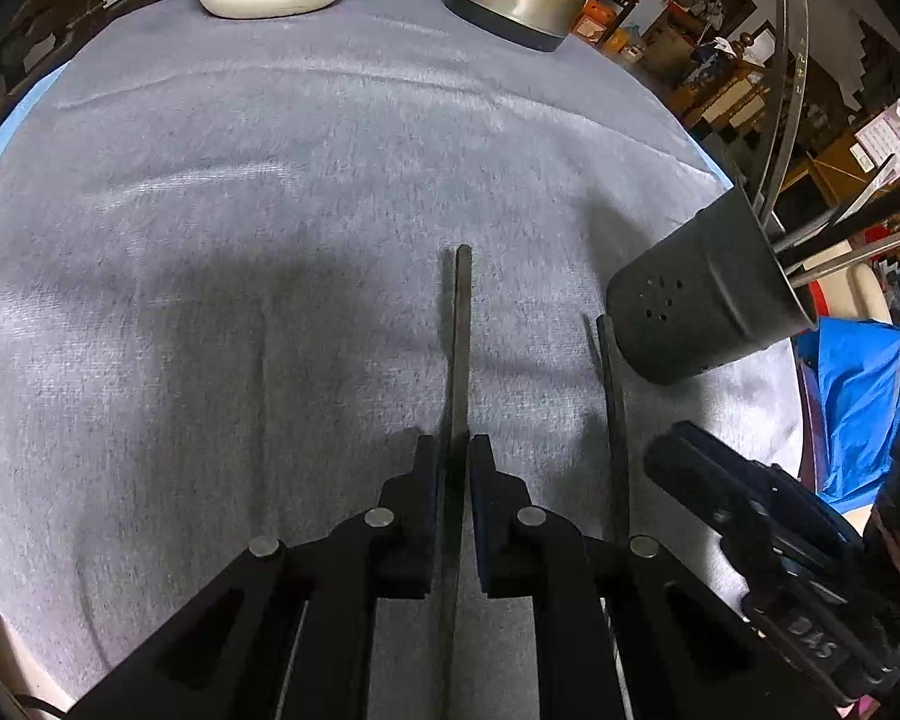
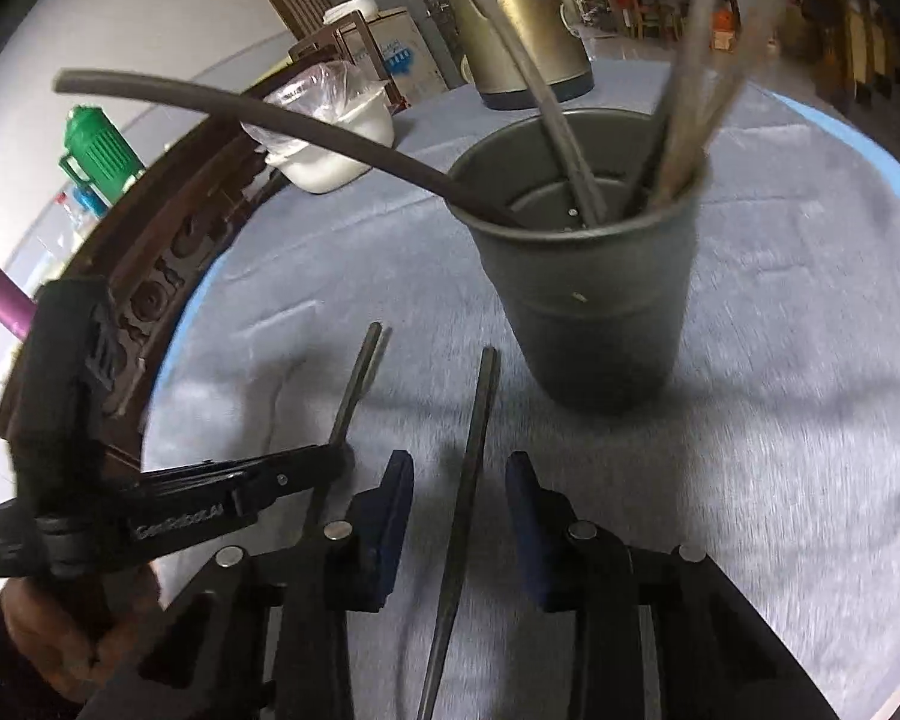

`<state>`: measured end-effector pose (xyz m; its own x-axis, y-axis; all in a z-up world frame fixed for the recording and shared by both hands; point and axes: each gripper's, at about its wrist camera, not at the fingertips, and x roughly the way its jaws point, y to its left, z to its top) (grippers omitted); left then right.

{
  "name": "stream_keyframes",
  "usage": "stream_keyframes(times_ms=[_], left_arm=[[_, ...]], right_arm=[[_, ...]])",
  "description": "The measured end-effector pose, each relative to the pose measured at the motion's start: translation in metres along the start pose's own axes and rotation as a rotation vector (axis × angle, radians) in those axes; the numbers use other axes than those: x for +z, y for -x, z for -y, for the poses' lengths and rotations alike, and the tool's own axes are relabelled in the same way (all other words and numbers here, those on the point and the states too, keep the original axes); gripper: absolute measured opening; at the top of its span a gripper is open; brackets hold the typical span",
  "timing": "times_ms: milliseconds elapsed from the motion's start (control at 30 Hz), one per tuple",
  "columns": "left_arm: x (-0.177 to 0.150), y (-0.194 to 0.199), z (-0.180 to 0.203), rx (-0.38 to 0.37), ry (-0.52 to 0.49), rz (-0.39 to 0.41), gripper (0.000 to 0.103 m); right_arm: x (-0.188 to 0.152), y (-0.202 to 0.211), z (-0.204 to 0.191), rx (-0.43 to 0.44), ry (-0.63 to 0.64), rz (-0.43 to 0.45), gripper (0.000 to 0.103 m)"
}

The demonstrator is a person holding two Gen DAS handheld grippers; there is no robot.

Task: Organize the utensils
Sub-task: 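Lift both held chopsticks toward the grey cup, then raise the right gripper's chopstick over the cup while the left gripper follows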

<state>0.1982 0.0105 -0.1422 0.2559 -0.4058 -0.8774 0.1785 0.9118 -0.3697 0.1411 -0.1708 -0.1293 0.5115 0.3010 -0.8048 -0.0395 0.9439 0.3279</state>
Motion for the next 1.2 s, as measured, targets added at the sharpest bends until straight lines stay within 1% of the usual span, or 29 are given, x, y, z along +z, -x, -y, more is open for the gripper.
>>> stream_keyframes(times_ms=[67,133,167,200,267,400,533,700,800,833,867,933,1133,1200], left_arm=[[0.001,-0.005,0.002,-0.004,0.002,-0.003,0.01],[0.004,-0.007,0.003,-0.007,-0.001,0.001,0.01],[0.005,-0.009,0.003,-0.011,-0.003,0.003,0.01],[0.003,-0.007,0.001,-0.013,-0.003,0.004,0.01],[-0.003,-0.003,0.004,-0.018,-0.001,0.007,0.01],[-0.006,-0.003,0.005,-0.018,-0.004,0.013,0.007],[-0.014,-0.002,0.007,-0.032,-0.013,-0.001,0.007],[-0.025,0.001,0.009,-0.045,-0.024,-0.039,0.007],[-0.021,0.002,0.009,-0.019,-0.018,-0.038,0.009],[-0.02,0.002,0.008,-0.015,-0.015,-0.037,0.015],[-0.018,0.003,0.007,-0.014,-0.006,-0.037,0.026],[-0.017,0.005,0.008,-0.026,0.008,-0.027,0.034],[-0.006,-0.002,0.017,-0.002,-0.017,-0.005,0.033],[-0.005,-0.005,0.021,0.014,-0.032,0.003,0.023]], right_arm=[[0.002,-0.009,-0.002,-0.025,0.0,-0.023,0.025],[0.0,-0.017,0.0,-0.047,-0.006,-0.048,0.023],[-0.001,-0.023,0.001,-0.059,-0.011,-0.07,0.019],[-0.002,-0.024,0.002,-0.058,-0.012,-0.062,0.018],[-0.005,-0.02,0.006,-0.051,-0.004,-0.065,0.011],[-0.009,-0.017,0.009,-0.045,-0.004,-0.064,0.01],[-0.015,-0.009,0.016,-0.035,-0.019,-0.081,0.01],[-0.019,-0.005,0.022,-0.02,-0.04,-0.141,0.011],[-0.015,-0.006,0.023,-0.018,-0.07,-0.17,0.012],[-0.013,-0.007,0.024,-0.025,-0.081,-0.177,0.012],[-0.011,-0.009,0.023,-0.029,-0.091,-0.179,0.014],[-0.008,-0.011,0.024,-0.032,-0.106,-0.176,0.017],[-0.005,-0.017,0.013,-0.068,-0.047,-0.135,0.017],[-0.006,-0.017,0.007,-0.092,0.003,-0.132,0.017]])
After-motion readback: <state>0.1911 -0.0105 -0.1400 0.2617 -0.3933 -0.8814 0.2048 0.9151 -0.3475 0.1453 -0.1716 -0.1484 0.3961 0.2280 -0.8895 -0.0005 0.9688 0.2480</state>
